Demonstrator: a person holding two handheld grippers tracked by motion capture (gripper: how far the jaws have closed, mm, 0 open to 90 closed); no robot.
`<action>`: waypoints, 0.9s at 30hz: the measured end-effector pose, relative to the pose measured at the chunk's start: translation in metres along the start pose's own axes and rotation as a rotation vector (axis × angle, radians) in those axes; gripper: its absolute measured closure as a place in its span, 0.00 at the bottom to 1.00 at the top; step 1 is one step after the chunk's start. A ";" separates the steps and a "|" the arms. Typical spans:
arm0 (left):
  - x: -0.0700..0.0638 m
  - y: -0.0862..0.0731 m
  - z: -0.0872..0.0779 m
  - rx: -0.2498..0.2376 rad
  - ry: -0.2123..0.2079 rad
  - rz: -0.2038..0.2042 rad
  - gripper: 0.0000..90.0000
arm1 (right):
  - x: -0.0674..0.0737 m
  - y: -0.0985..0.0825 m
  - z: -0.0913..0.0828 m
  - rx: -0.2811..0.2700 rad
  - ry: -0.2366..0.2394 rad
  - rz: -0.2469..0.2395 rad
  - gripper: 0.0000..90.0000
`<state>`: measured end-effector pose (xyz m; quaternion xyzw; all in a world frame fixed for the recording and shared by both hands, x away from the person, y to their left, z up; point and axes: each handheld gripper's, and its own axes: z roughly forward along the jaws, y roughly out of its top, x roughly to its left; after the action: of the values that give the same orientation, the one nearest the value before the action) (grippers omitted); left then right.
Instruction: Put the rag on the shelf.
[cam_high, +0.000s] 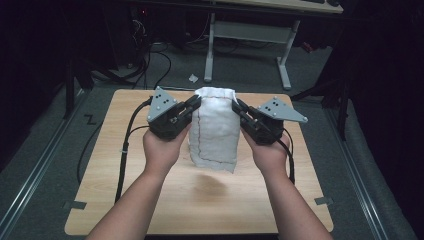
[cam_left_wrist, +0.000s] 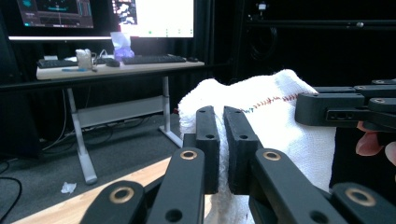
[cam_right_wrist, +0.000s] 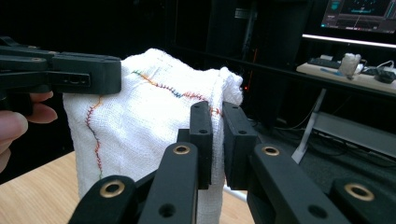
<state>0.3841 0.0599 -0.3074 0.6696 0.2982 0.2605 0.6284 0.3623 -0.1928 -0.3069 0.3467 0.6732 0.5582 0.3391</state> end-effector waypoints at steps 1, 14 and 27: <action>0.000 0.001 0.000 -0.001 0.001 0.001 0.95 | 0.000 0.002 0.000 -0.004 -0.001 -0.001 0.93; 0.016 0.013 0.019 -0.001 0.015 0.010 0.95 | -0.013 0.017 0.018 -0.013 -0.013 0.013 0.93; 0.043 0.013 0.054 0.031 0.042 -0.016 0.95 | -0.042 0.008 0.061 0.016 0.003 0.116 0.93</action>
<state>0.4536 0.0537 -0.2993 0.6712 0.3206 0.2648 0.6137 0.4367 -0.1958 -0.3046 0.3871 0.6570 0.5718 0.3026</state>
